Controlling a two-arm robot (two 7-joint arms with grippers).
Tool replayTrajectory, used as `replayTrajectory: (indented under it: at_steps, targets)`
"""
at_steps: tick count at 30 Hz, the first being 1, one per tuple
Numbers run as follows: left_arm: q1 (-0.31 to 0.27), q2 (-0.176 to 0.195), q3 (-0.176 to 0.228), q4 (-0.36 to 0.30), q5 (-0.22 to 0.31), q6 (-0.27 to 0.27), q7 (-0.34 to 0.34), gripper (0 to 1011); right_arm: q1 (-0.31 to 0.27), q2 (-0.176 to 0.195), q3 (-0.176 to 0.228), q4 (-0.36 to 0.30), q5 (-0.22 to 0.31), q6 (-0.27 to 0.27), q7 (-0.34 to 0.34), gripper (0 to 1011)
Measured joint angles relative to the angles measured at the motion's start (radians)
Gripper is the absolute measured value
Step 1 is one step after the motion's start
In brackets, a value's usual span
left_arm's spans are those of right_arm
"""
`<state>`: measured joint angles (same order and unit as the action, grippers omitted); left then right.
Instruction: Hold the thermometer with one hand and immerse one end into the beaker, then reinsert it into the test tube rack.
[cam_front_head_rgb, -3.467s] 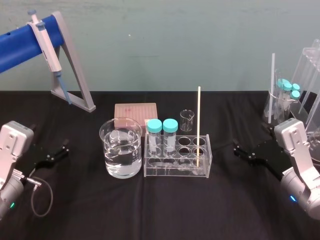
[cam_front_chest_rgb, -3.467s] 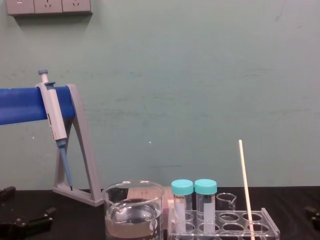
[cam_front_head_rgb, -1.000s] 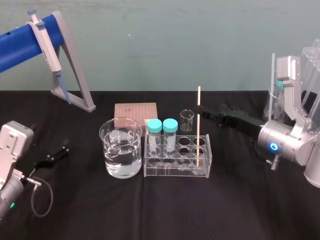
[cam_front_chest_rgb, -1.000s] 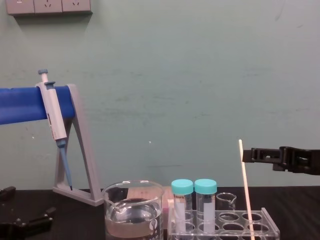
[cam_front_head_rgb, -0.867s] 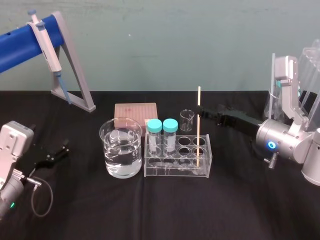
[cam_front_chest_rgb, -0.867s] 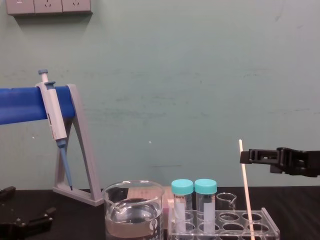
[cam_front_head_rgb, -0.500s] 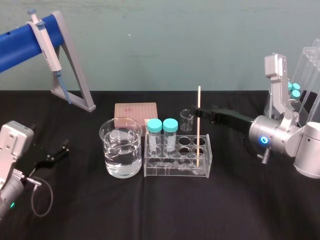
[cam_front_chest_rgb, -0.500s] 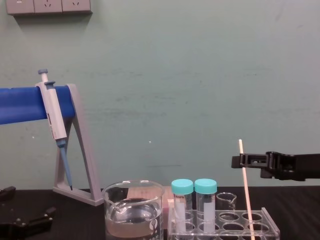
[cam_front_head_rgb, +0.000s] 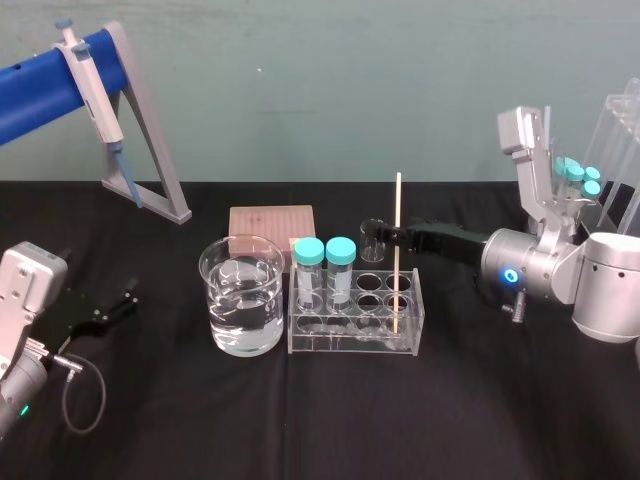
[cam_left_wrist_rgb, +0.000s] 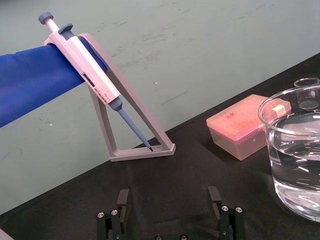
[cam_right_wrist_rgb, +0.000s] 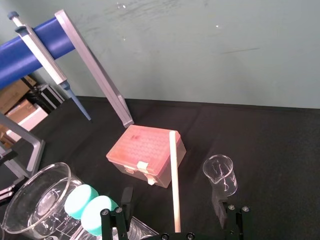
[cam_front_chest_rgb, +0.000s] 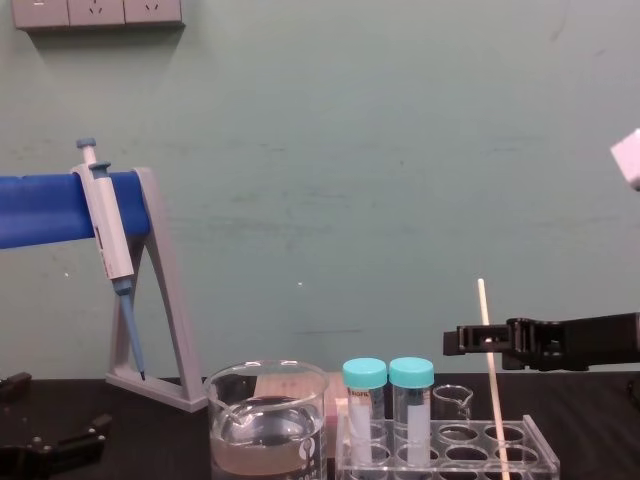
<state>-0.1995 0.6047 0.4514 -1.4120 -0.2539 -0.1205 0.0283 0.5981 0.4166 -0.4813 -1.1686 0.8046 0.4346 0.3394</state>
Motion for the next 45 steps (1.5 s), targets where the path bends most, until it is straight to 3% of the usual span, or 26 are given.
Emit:
replayTrajectory:
  at_steps: [8, 15, 39, 45]
  targets:
    - [0.0, 0.0, 0.0, 0.0, 0.0, 0.0, 0.0, 1004, 0.016, -0.009, -0.008, 0.021, -0.016, -0.015, 0.001, 1003]
    - [0.0, 0.0, 0.0, 0.0, 0.0, 0.0, 0.0, 1004, 0.025, -0.022, -0.01, 0.029, -0.037, -0.031, -0.006, 886]
    - [0.0, 0.0, 0.0, 0.0, 0.0, 0.0, 0.0, 1004, 0.027, -0.04, 0.006, 0.061, -0.056, -0.03, 0.015, 103]
    - [0.0, 0.0, 0.0, 0.0, 0.0, 0.0, 0.0, 1004, 0.026, -0.041, 0.009, 0.065, -0.057, -0.029, 0.019, 48]
